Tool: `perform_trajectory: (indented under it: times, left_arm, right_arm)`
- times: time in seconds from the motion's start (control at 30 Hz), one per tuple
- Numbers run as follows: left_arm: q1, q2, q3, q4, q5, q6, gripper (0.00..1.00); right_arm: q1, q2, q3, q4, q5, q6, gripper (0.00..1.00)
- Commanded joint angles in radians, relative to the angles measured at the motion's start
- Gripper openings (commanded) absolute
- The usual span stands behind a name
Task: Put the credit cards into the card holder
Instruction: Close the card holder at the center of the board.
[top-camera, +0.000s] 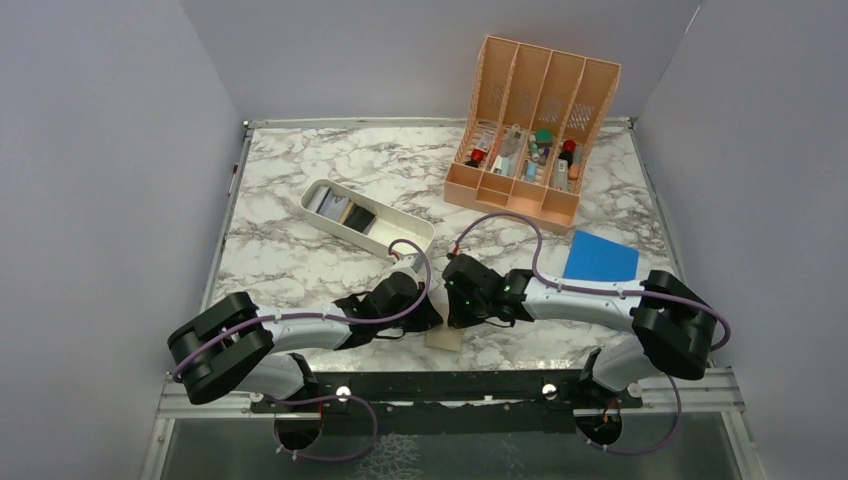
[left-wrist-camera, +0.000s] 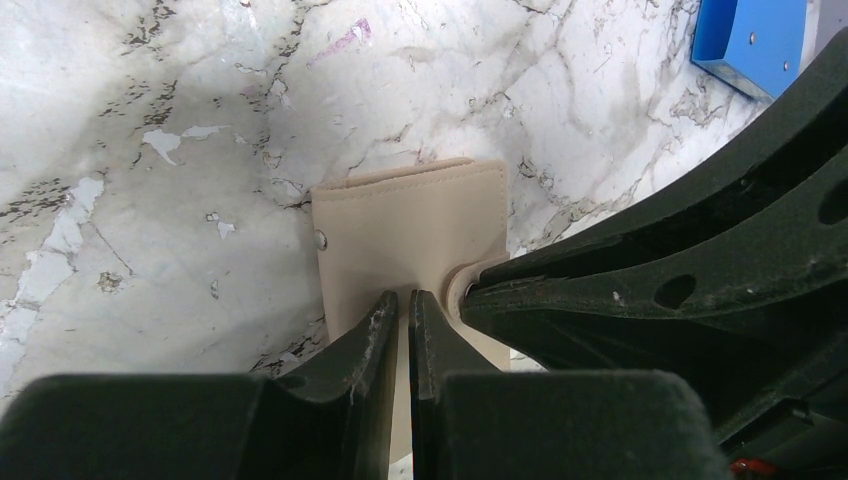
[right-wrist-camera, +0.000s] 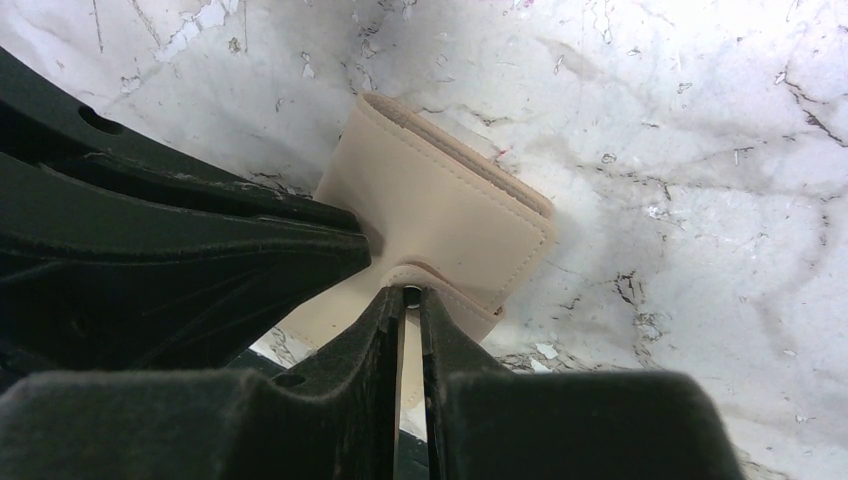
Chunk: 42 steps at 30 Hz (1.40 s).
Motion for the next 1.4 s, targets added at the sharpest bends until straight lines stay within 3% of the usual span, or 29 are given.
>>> perform_trajectory:
  times: [0.0,0.8,1.37]
  left_arm:
    - [-0.012,0.022,-0.019,-0.023,-0.007,0.004,0.13]
    - [-0.012,0.03,-0.02,-0.02,-0.01,0.003,0.13]
    - [-0.013,0.024,-0.022,-0.02,-0.009,0.003,0.13]
  right_arm:
    - [0.002,-0.02,-0.018,0.001,-0.032,0.005,0.16]
    - [0.026,0.005,0.002,-0.041,-0.027,0.001,0.15]
    - [0.026,0.014,0.062,-0.082,0.077,-0.019,0.15]
